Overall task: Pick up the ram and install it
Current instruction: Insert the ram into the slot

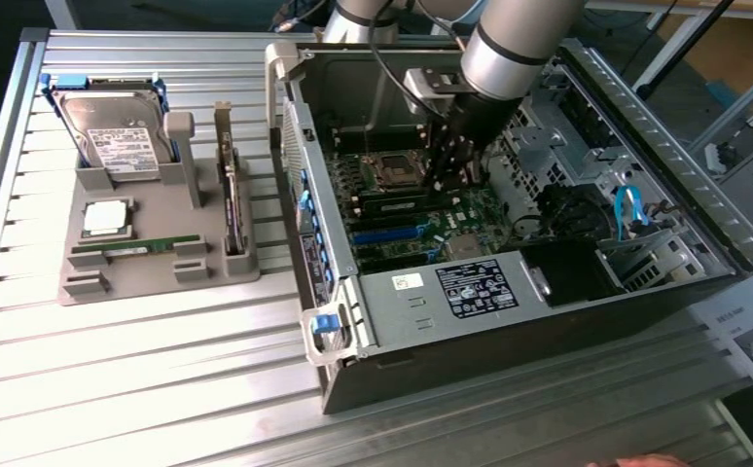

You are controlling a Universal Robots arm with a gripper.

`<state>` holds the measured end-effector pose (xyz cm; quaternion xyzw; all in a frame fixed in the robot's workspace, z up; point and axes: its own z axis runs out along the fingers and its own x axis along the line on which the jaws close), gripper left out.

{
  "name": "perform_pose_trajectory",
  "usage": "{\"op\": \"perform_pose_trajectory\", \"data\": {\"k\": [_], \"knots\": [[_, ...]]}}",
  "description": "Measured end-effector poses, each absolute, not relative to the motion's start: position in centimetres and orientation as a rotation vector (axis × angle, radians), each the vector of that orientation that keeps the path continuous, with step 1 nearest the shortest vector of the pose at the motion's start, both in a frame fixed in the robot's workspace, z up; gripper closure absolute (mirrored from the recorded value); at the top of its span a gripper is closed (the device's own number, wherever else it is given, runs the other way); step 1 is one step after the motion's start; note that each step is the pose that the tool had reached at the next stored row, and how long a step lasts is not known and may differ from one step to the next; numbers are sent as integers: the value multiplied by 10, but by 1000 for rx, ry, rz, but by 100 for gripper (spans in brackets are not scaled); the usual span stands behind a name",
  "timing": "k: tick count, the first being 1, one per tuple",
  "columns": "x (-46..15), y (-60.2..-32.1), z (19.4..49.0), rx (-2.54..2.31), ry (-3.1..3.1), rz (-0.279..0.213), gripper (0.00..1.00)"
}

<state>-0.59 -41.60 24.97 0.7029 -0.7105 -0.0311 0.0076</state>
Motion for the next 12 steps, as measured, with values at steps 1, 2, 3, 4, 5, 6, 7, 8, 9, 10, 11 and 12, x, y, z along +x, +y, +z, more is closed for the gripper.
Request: {"op": "perform_pose_trajectory", "data": {"k": [1,2,3,4,5,6,7,8,9,10,11,12], "knots": [[-6,-416,252,2198,-2221,-97,75],[-6,-416,254,2198,-2222,-97,75],[-6,-416,256,2198,-2221,-97,75],[-6,-416,258,2198,-2221,-97,75],[-6,-416,260,2198,-2221,-97,75],[-6,-416,262,2198,-2221,-97,75],[-6,-416,264,2198,-2222,-97,75],[-6,-416,266,2198,-2221,-97,75],[-6,-416,268,2198,-2221,-97,75],[-6,-416,269,2198,-2221,-97,75],[-6,-416,271,2198,-2221,-97,75],[-6,-416,273,2198,-2221,-97,75]]}}
